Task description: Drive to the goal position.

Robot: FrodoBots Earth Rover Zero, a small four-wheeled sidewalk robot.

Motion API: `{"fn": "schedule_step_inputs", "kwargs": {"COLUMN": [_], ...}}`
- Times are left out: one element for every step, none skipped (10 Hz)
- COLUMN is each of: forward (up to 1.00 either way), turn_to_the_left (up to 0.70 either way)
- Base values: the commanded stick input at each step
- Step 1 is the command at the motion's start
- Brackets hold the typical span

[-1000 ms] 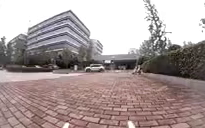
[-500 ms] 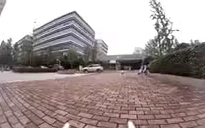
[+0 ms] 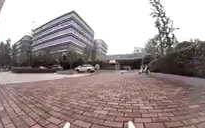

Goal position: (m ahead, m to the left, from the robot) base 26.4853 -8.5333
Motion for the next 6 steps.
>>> {"fn": "schedule_step_inputs", "kwargs": {"forward": [0.45, 0.45, 0.45, 0.45, 0.45, 0.45], "turn_to_the_left": [-0.07, -0.21, -0.27, -0.27, -0.27, -0.27]}}
